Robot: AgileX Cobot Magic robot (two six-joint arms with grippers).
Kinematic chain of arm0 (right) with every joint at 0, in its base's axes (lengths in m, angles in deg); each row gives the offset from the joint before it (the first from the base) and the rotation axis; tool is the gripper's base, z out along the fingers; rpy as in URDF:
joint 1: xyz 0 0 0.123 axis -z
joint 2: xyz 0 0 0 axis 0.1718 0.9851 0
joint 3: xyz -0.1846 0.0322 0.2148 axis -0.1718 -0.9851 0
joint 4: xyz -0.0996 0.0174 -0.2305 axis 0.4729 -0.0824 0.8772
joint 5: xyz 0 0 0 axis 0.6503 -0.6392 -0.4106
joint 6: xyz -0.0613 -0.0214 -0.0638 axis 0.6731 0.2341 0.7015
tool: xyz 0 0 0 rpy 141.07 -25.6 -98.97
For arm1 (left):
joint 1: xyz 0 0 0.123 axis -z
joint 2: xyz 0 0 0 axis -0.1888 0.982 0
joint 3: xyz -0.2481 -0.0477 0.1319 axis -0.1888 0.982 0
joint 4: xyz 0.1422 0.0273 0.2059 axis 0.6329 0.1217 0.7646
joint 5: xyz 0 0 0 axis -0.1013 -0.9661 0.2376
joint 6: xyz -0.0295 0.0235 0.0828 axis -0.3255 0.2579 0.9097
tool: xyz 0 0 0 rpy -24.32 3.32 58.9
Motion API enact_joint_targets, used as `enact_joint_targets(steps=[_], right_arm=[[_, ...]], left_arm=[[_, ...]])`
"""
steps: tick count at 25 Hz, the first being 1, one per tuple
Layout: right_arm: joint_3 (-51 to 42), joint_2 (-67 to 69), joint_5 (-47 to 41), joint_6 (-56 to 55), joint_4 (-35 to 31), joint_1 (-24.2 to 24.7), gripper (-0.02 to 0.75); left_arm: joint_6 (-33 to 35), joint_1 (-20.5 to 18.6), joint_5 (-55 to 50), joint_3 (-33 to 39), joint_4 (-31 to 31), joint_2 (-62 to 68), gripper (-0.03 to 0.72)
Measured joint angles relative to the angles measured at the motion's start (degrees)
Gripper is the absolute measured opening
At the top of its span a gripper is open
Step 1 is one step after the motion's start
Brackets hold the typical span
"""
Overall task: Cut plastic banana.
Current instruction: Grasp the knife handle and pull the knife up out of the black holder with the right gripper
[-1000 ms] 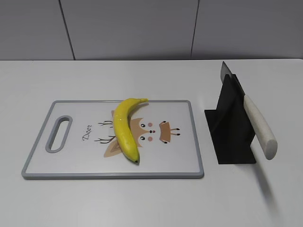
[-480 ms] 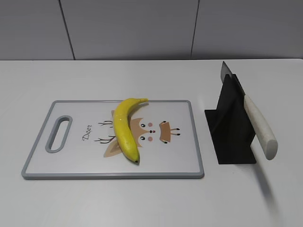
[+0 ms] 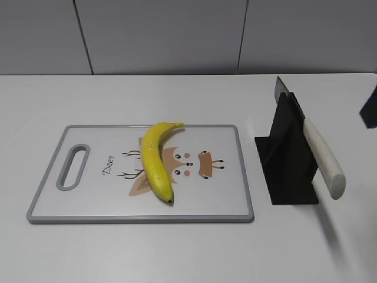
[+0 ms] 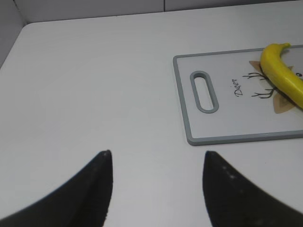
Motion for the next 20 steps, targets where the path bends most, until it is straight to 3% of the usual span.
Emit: enact_joint_targets(steps=[8,14,20], right_arm=[[0.54,11.68,0.05,-7.75,2.22,-9.35,0.546],[0.54,20.13,-0.06,-10.97,3.68,-10.05,0.543],[0.54,25.71,1.26,-12.30,3.74,-10.05,0.492]], left_arm=[[0.00,0.00,0.00,0.00,0.00,0.00,0.590],[0.00,0.00,0.00,0.00,0.00,0.00,0.590],[0.00,0.00,0.00,0.00,0.00,0.00,0.590]])
